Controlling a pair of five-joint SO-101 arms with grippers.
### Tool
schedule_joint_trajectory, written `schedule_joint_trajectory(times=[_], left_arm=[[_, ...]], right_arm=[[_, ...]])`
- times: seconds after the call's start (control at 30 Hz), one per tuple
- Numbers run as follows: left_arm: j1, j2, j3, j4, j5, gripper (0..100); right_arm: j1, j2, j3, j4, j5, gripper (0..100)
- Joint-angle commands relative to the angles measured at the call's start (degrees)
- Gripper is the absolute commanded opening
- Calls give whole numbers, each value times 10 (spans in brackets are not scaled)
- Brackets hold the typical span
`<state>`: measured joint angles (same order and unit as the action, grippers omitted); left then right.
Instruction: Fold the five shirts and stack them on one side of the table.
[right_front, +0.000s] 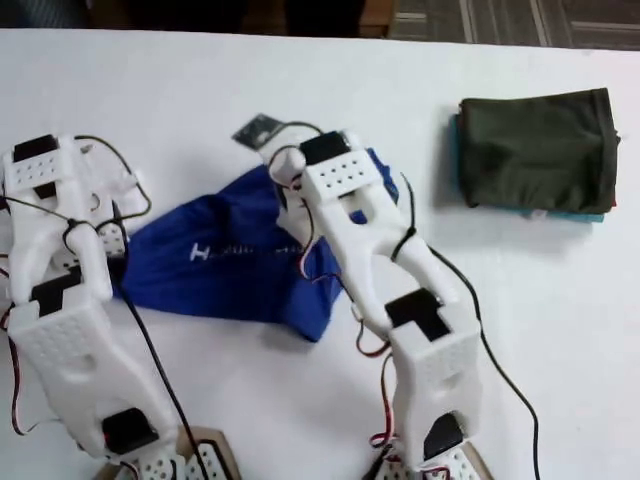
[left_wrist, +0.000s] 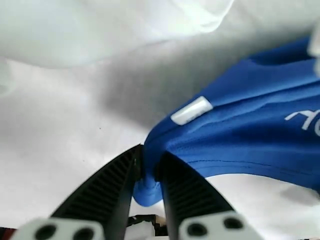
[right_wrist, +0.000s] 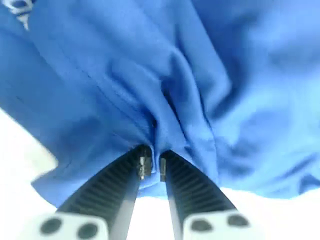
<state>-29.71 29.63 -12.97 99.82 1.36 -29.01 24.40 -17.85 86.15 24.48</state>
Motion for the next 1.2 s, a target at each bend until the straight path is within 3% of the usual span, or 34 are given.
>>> schedule_joint_trajectory(times=[0.0, 0.53, 1.17], left_arm=[[-8, -38, -15, 4, -3, 26], [-6, -38, -15, 4, -3, 26], [-5, -38, -15, 4, -3, 26]], right_arm=[[7, -58, -22, 7, 2, 24], [1, 42, -25, 1, 2, 54], [1, 46, -25, -42, 4, 63]])
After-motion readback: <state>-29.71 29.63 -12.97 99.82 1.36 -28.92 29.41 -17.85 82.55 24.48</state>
